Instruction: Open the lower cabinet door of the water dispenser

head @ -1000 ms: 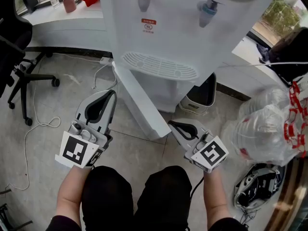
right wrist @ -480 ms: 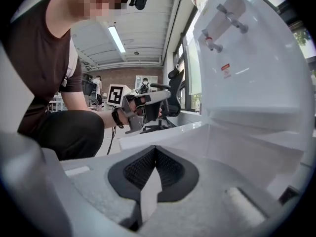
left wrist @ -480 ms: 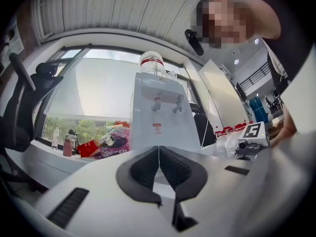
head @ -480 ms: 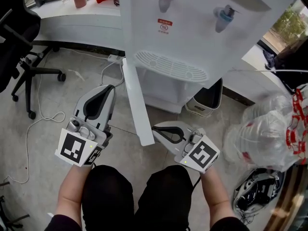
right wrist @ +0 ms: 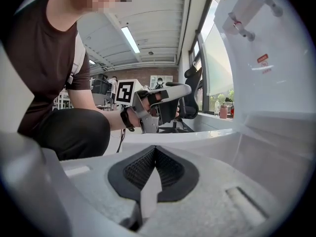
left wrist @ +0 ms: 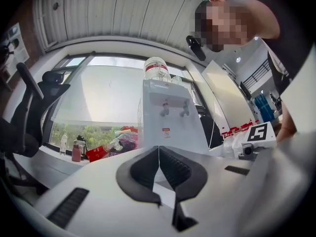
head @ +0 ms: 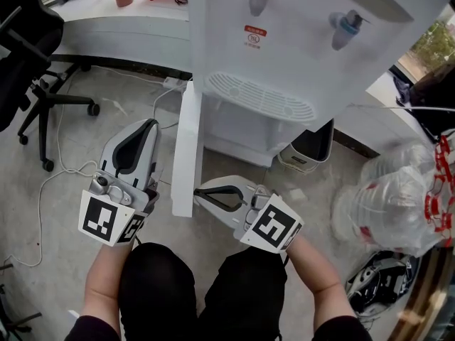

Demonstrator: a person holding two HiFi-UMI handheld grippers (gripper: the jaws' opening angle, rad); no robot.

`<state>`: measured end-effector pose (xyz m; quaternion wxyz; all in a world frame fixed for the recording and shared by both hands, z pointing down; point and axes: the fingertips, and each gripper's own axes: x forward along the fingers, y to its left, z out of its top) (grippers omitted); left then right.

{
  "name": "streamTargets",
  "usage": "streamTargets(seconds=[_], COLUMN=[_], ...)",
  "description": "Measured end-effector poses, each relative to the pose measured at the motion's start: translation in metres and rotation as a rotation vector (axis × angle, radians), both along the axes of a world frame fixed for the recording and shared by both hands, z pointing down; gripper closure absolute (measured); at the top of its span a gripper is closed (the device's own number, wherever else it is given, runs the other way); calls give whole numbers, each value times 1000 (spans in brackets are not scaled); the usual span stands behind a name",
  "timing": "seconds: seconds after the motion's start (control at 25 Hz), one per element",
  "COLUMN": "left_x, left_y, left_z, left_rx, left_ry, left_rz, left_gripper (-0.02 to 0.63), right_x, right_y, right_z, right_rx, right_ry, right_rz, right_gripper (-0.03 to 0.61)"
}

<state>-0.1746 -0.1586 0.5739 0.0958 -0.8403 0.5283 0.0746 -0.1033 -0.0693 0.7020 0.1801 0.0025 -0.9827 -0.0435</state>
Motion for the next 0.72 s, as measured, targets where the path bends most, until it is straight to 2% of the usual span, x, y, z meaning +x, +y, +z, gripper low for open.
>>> streamTargets(seconds=[0.32, 0.52, 0.72], left_x=[-19, -30, -39], left_y=[6, 9, 7], left_z=[-4, -3, -1], left_rx=[6, 11, 10], left_ry=[-27, -36, -34], left_rz=[-45, -75, -104], left_gripper=[603, 603, 603], right_x=[-39, -61, -68], right_y=[4, 3, 2], right_z=[-1, -8, -9], right_rx=[16, 6, 4], right_ry=[-30, -136, -140], right_rz=[-31, -2, -5], right_gripper=[574, 574, 574])
